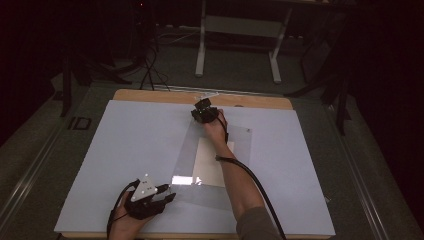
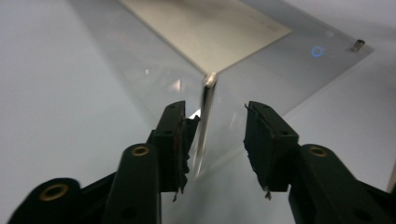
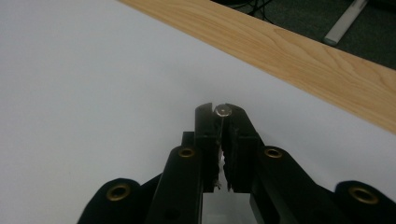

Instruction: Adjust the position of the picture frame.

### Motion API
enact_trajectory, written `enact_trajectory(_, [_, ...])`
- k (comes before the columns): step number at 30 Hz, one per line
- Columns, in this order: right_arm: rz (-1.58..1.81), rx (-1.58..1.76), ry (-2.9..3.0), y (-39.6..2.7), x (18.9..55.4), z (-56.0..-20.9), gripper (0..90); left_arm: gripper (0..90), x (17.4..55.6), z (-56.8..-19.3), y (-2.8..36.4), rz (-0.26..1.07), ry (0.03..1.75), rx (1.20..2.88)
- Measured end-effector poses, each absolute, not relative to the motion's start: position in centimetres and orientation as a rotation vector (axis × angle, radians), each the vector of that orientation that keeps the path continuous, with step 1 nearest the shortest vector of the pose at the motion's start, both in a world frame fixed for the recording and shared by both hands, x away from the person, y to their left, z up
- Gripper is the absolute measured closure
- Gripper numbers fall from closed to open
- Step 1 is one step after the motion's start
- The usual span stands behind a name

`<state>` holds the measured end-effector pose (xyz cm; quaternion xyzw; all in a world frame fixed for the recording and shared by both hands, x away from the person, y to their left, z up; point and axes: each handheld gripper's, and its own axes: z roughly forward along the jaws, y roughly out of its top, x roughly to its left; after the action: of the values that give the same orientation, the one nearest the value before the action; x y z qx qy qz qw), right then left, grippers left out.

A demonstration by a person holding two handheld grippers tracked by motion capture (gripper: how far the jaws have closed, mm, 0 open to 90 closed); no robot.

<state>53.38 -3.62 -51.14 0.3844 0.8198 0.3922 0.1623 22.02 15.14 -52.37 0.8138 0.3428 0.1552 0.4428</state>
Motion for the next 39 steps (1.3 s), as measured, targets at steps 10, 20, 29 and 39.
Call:
enact_trajectory(10, [1.062,1.056,2.294,-3.6,52.7,-50.5,85.6,85.6,22.7,-52.3,14.4,0.450,0.889,2.025])
enact_trajectory(20, [1.072,1.164,2.218,-11.2,49.1,-47.7,85.8,82.2,25.5,-50.9,20.9,0.479,1.030,1.854])
enact_trajectory(29, [1.205,1.183,2.225,-14.8,48.2,-51.8,79.6,77.9,27.4,-52.6,20.6,0.526,1.173,1.897])
enact_trajectory(39, [1.219,1.093,2.297,-15.1,49.4,-52.5,77.0,71.3,26.8,-53.5,19.4,0.574,1.200,1.937])
